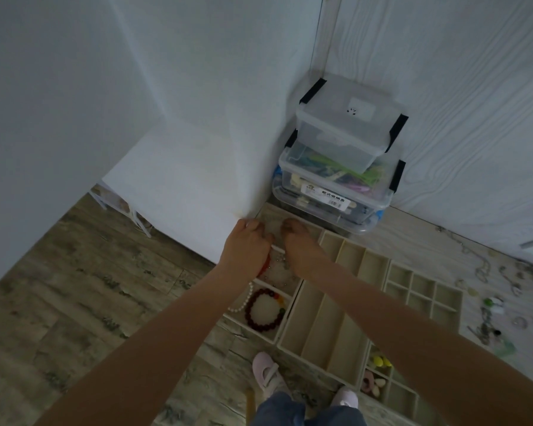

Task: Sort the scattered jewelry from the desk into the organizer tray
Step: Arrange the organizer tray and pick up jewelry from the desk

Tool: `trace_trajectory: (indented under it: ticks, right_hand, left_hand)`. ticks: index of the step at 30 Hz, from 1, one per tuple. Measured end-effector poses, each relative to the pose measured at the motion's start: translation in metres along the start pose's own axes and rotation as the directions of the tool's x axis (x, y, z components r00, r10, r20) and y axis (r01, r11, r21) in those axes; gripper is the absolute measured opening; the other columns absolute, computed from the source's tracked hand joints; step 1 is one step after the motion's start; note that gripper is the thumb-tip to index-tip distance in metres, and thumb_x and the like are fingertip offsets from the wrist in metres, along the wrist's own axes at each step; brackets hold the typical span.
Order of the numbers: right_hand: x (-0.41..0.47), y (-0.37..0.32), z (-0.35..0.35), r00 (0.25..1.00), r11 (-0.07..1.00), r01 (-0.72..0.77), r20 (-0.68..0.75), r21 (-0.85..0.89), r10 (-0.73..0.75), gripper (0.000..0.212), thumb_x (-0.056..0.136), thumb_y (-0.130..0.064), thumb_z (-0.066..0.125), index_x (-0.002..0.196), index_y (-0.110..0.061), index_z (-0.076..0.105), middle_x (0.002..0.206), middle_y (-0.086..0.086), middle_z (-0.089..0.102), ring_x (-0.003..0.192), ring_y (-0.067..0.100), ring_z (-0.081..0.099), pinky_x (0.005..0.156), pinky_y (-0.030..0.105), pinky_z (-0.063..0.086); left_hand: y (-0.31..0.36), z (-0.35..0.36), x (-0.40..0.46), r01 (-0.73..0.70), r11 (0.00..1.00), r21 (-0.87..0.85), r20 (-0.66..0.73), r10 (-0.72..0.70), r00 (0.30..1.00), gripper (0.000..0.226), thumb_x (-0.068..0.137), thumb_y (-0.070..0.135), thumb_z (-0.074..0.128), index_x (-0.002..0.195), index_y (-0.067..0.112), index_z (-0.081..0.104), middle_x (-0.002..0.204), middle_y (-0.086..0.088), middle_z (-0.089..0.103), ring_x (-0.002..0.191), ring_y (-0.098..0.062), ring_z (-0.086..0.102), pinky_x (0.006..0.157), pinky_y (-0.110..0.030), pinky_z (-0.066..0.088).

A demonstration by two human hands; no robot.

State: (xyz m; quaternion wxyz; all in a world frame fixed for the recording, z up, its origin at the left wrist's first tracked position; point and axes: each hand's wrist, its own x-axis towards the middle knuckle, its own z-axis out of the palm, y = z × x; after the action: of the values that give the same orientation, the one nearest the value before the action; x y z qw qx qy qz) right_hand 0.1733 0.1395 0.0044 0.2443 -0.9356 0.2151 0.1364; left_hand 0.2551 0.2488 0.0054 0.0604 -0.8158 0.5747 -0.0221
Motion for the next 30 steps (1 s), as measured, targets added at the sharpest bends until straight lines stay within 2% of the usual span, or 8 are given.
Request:
trace_trajectory:
  ticks: [3, 7, 11, 16, 20, 24, 27, 30]
  right_hand:
    - [0.001, -0.001, 0.001, 1.0, 1.0, 0.011, 0.0, 0.002, -0.011, 0.045, 0.089, 0.0, 0.047, 0.133, 0.003, 0.039, 0.145, 0.018, 0.027, 0.134, 0.034, 0.029, 0.109, 0.037, 0.031]
    - [0.006, 0.004, 0.002, 0.997, 0.998, 0.051, 0.052, -0.046, -0.049, 0.064, 0.088, -0.005, 0.056, 0.144, -0.002, 0.027, 0.154, 0.013, 0.014, 0.142, 0.024, 0.018, 0.114, 0.027, 0.022]
    - [0.002, 0.008, 0.0, 0.997, 0.999, 0.044, 0.057, -0.009, -0.043, 0.058, 0.088, -0.003, 0.054, 0.142, -0.001, 0.032, 0.154, 0.014, 0.014, 0.142, 0.027, 0.019, 0.112, 0.027, 0.022]
    - [0.008, 0.015, -0.01, 0.98, 0.986, 0.149, 0.142, -0.075, -0.137, 0.048, 0.093, -0.011, 0.051, 0.138, -0.004, 0.039, 0.152, 0.013, 0.026, 0.144, 0.02, 0.013, 0.107, 0.02, 0.019]
    - [0.005, 0.017, -0.016, 0.968, 0.973, 0.194, 0.184, -0.126, -0.169, 0.05, 0.096, -0.017, 0.047, 0.143, -0.006, 0.033, 0.155, 0.015, 0.018, 0.145, 0.021, 0.011, 0.11, 0.021, 0.015]
    - [-0.006, 0.013, -0.017, 0.963, 0.969, 0.213, 0.191, -0.123, -0.187, 0.065, 0.091, -0.016, 0.057, 0.147, -0.007, 0.024, 0.155, 0.014, 0.017, 0.145, 0.023, 0.01, 0.114, 0.026, 0.016]
    - [-0.024, 0.016, -0.028, 0.968, 0.974, 0.211, 0.161, -0.088, -0.195, 0.067, 0.094, -0.012, 0.051, 0.149, -0.007, 0.014, 0.157, 0.011, 0.013, 0.145, 0.02, 0.011, 0.111, 0.021, 0.01]
    - [-0.051, 0.028, -0.046, 0.984, 0.987, 0.163, 0.071, -0.009, -0.162, 0.059, 0.097, -0.006, 0.042, 0.149, -0.008, 0.014, 0.156, 0.007, 0.013, 0.142, 0.019, 0.019, 0.106, 0.017, 0.012]
  left_hand:
    - [0.0, 0.002, 0.002, -0.004, 1.0, 0.011, -0.009, 0.004, 1.0, 0.027, 0.037, 0.021, 0.086, 0.054, 0.019, 0.065, 0.059, 0.001, 0.062, 0.064, -0.019, 0.061, 0.07, -0.028, 0.027]
    - [0.002, 0.002, 0.002, 0.025, 1.0, -0.007, -0.046, -0.025, 0.999, 0.026, 0.04, 0.024, 0.084, 0.062, 0.021, 0.069, 0.061, 0.001, 0.063, 0.067, -0.02, 0.062, 0.071, -0.029, 0.029]
    - [0.004, -0.001, 0.0, 0.111, 0.987, -0.113, 0.058, -0.105, 0.993, 0.025, 0.077, 0.018, 0.063, 0.101, 0.022, 0.07, 0.095, -0.005, 0.068, 0.105, -0.029, 0.055, 0.085, -0.034, 0.036]
    - [0.009, -0.013, 0.001, 0.142, 0.979, -0.147, 0.171, -0.116, 0.978, 0.04, 0.086, 0.017, 0.05, 0.123, 0.028, 0.059, 0.116, -0.003, 0.059, 0.12, -0.027, 0.041, 0.089, -0.033, 0.028]
    - [0.011, -0.018, -0.001, 0.172, 0.974, -0.145, 0.204, -0.14, 0.969, 0.043, 0.087, 0.019, 0.049, 0.128, 0.031, 0.053, 0.121, -0.003, 0.057, 0.12, -0.025, 0.039, 0.088, -0.031, 0.026]
    - [0.015, -0.022, -0.004, 0.229, 0.958, -0.175, 0.228, -0.187, 0.956, 0.044, 0.088, 0.021, 0.048, 0.13, 0.034, 0.049, 0.131, 0.003, 0.051, 0.12, -0.021, 0.039, 0.087, -0.031, 0.027]
    - [0.023, -0.035, -0.001, 0.318, 0.893, -0.32, 0.262, -0.239, 0.935, 0.046, 0.088, 0.015, 0.046, 0.132, 0.03, 0.046, 0.136, 0.005, 0.048, 0.119, -0.021, 0.04, 0.089, -0.032, 0.03]
    - [0.035, -0.054, 0.005, 0.326, 0.841, -0.433, 0.269, -0.224, 0.936, 0.044, 0.09, 0.012, 0.045, 0.133, 0.024, 0.046, 0.133, -0.001, 0.05, 0.118, -0.023, 0.043, 0.092, -0.034, 0.032]
